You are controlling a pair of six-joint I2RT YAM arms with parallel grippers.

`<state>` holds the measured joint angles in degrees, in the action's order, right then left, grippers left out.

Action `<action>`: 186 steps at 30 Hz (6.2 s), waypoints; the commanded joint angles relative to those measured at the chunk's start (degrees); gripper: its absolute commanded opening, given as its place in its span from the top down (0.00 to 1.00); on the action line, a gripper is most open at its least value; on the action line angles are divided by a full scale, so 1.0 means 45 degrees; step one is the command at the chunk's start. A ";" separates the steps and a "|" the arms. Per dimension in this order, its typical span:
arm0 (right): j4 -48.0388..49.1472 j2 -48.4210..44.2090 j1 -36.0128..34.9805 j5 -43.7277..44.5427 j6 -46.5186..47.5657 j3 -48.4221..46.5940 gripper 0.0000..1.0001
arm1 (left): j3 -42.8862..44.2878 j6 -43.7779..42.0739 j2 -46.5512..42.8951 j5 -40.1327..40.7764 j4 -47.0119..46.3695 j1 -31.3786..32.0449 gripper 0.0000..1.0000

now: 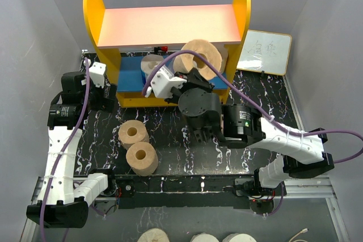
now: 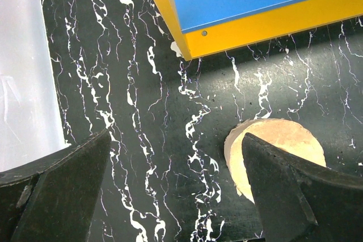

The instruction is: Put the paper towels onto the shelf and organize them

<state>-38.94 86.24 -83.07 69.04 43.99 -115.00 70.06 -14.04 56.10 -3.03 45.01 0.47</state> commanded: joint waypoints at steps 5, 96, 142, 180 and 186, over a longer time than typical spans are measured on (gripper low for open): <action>0.2549 0.0885 0.1974 -0.1413 0.3089 -0.2899 1.00 | 0.0336 0.0243 -0.0034 -0.0291 0.0055 -0.0151 0.01; 1.9499 -0.5272 0.1899 0.6813 0.6574 1.8310 0.22 | -0.0489 0.0436 -0.0223 -0.0407 -0.0526 -0.0199 0.01; 0.1867 -0.5793 1.5117 -0.2786 -0.7646 0.9641 0.09 | -0.0824 0.0514 0.0449 -0.0496 -0.0779 -0.0306 0.01; -0.5699 -0.5968 0.8178 -0.1856 -0.9298 1.0872 0.15 | -0.1733 0.0190 0.0109 0.1078 -0.0834 -0.0309 0.01; -0.4721 -0.8788 0.7637 -0.4630 -0.8622 1.2378 0.17 | -0.2047 0.0092 0.0084 0.1286 -0.0967 -0.0306 0.01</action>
<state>-62.46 56.60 -48.58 47.05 1.78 -58.65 61.45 -13.08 57.39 1.26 40.71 -0.64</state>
